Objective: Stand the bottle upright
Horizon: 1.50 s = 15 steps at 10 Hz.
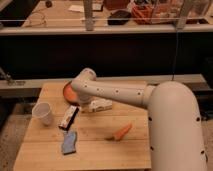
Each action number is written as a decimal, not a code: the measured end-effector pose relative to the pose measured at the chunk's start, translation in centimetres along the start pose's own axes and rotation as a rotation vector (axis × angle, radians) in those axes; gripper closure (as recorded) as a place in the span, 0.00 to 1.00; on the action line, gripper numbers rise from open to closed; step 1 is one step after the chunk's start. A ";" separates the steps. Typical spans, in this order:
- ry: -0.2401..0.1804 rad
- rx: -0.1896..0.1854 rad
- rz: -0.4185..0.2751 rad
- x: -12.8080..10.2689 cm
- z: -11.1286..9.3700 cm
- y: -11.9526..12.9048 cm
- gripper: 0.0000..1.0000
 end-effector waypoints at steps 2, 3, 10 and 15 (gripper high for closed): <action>0.008 0.020 0.060 1.8 -1.0 -0.8 0.39; 0.008 0.025 0.075 2.1 -1.2 -0.9 0.31; -0.001 0.010 0.169 5.9 -0.5 0.2 0.20; -0.023 -0.021 0.175 7.3 2.8 0.3 0.20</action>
